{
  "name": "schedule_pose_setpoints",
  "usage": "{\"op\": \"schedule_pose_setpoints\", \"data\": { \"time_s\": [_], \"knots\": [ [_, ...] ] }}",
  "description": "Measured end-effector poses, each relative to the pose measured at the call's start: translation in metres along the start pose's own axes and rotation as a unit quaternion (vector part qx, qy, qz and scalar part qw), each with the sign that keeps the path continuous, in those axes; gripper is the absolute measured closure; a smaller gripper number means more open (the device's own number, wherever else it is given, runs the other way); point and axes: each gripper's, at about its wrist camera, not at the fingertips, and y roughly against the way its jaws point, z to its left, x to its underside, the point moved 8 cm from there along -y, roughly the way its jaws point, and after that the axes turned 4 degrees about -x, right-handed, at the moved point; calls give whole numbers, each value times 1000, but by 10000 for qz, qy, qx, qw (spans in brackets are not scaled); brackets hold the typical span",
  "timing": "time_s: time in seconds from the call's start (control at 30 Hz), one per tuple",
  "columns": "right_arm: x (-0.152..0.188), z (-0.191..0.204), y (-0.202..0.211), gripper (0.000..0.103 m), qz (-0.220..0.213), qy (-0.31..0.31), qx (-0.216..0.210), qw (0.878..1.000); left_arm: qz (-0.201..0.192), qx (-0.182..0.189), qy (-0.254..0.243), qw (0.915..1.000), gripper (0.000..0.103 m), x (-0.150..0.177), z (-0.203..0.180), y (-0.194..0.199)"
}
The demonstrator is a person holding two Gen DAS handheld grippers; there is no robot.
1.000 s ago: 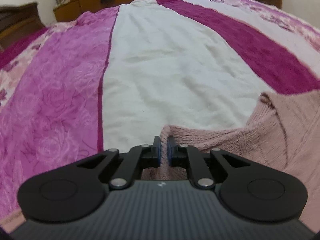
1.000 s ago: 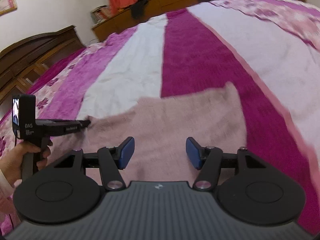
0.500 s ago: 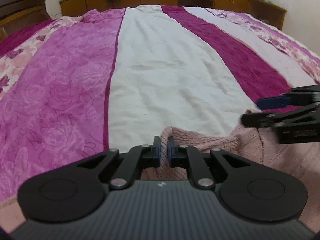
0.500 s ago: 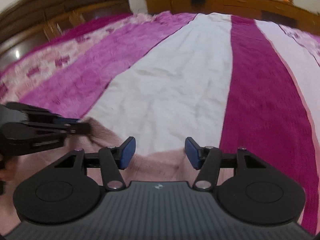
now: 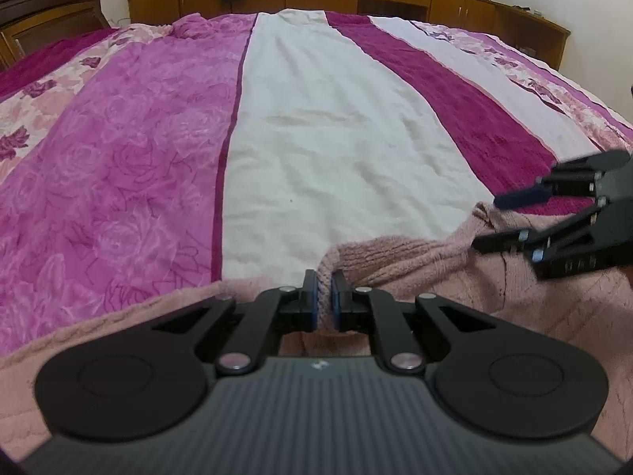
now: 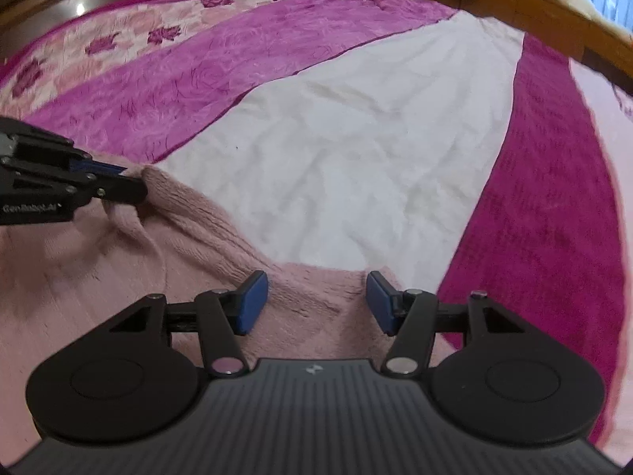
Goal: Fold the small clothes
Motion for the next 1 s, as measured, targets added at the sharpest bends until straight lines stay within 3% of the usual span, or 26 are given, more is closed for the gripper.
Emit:
{"op": "schedule_pose_setpoints", "data": {
  "time_s": [0.07,0.17,0.27,0.37,0.4,0.43,0.5,0.53,0.7,0.83,1.0],
  "knots": [
    [-4,-6,6,38,-155,-32,92,9998,16,-4,-6,10000,93,2,1,1],
    [-13,-33,7,38,-293,-583,183,9977,10,-18,-10,10000,93,3,2,2],
    [-8,-62,-10,38,111,-1360,-5,9907,42,9,41,10000,93,5,3,2],
    [0,-68,-18,39,225,-1594,-255,9866,58,3,-1,10000,93,7,2,2],
    [2,-67,-20,47,237,-1632,-344,9857,59,-2,-19,10000,93,7,2,1],
    [4,-64,-20,68,218,-1637,-430,9853,55,-6,-30,10000,93,7,2,1],
    [6,-55,-18,88,127,-1519,-553,9868,38,-34,-27,10000,93,6,2,1],
    [6,-52,-15,92,34,-1421,-526,9884,23,-50,-21,10000,93,5,2,0],
    [4,-49,17,93,-706,-1263,-101,9894,-182,-167,-47,9997,93,-7,1,-10],
    [14,-62,12,91,-634,-1420,584,9861,-152,-121,157,9997,93,-15,-1,-21],
    [25,-67,23,87,-877,-2175,594,9703,-116,52,346,9993,93,-15,4,-15]
  ]
}}
